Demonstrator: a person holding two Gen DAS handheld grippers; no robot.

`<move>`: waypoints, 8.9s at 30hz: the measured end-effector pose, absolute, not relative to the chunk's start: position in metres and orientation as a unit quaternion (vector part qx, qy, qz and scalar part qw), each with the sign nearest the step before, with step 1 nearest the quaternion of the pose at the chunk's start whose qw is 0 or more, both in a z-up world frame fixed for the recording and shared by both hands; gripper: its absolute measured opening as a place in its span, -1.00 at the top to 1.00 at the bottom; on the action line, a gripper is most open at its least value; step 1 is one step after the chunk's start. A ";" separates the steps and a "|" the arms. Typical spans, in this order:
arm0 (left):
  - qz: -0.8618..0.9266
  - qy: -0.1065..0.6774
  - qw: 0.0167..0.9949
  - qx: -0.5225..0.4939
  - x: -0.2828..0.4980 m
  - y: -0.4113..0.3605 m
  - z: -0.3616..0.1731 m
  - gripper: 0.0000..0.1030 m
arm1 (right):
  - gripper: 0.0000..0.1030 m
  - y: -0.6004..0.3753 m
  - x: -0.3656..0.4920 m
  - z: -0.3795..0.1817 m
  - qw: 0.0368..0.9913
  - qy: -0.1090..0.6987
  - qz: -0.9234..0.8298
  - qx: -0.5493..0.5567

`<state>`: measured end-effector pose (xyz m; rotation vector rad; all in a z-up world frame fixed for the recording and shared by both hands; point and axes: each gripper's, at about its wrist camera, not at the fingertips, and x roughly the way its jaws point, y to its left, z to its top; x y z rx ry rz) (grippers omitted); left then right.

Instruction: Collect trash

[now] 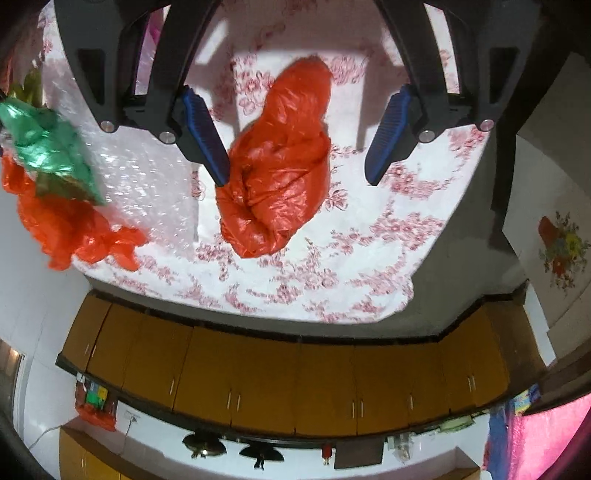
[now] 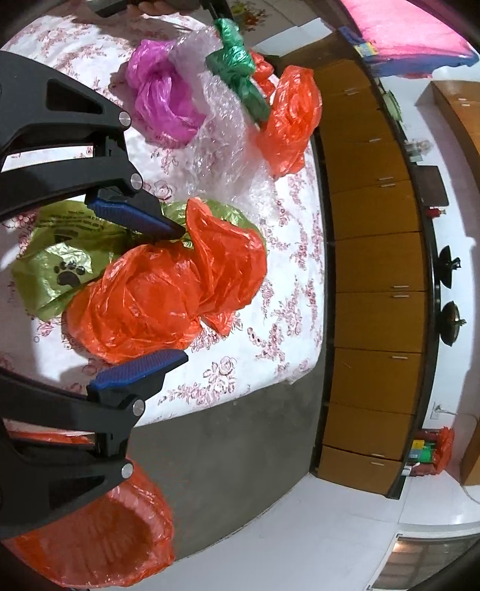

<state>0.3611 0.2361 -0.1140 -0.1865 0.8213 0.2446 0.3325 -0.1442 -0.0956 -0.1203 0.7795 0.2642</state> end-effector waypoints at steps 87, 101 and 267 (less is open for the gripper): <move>-0.197 0.289 0.937 -0.008 0.197 -0.069 0.006 0.25 | 0.31 -0.312 0.138 0.002 0.966 0.256 -0.036 0.021; -0.245 0.307 0.920 -0.009 0.211 -0.119 -0.011 0.25 | 0.31 -0.338 0.143 -0.008 0.961 0.265 -0.068 0.049; 0.052 0.349 0.927 -0.127 0.231 0.209 -0.074 0.16 | 0.76 -0.149 0.260 -0.094 0.902 0.414 0.111 -0.060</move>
